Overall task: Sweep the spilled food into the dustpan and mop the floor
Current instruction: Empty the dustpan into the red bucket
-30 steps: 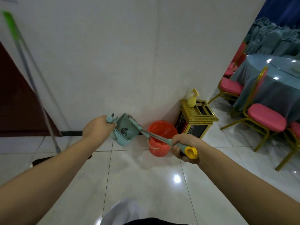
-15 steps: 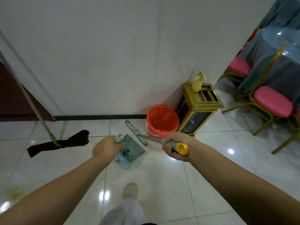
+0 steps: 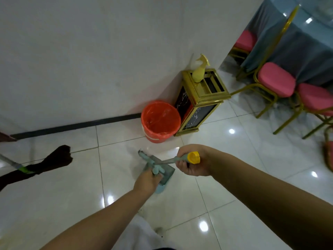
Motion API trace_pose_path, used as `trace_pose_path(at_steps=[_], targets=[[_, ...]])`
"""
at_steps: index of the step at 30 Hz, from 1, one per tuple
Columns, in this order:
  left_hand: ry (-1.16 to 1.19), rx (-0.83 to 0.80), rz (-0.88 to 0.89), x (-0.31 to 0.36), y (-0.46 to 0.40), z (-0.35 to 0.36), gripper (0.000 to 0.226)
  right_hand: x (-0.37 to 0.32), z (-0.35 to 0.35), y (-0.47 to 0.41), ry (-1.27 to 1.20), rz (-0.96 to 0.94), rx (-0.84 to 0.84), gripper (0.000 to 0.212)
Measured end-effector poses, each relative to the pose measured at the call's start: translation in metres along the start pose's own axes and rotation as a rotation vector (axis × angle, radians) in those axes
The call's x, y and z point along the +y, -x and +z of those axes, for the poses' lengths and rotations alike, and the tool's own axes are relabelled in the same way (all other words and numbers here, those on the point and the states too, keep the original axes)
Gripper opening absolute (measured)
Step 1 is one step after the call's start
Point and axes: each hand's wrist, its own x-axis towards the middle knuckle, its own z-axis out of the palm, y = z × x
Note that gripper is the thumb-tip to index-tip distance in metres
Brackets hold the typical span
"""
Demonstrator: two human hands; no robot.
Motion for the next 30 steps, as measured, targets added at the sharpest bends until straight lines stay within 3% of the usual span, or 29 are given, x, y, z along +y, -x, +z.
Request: trace_pose_path(at_steps=[5, 10, 19, 25, 30], targets=[[0.073, -0.200, -0.014, 0.020, -0.006, 0.034, 0.026, -0.013, -0.014, 0.005, 0.115, 0.066, 0.031, 0.015], [0.229, -0.281, -0.219, 0.038, -0.023, 0.043, 0.009, -0.015, -0.026, 0.012, 0.201, 0.092, 0.065, 0.021], [0.723, -0.435, -0.594, 0.053, -0.043, 0.029, 0.044, -0.017, -0.041, 0.031, 0.271, 0.059, -0.013, 0.019], [0.686, -0.420, -0.714, 0.057, -0.062, 0.036, 0.035, -0.010, -0.044, 0.037, 0.423, 0.008, -0.066, 0.016], [0.673, -0.432, -0.734, 0.065, -0.070, 0.049, 0.025, -0.010, -0.056, 0.043, 0.385, -0.091, -0.147, 0.025]])
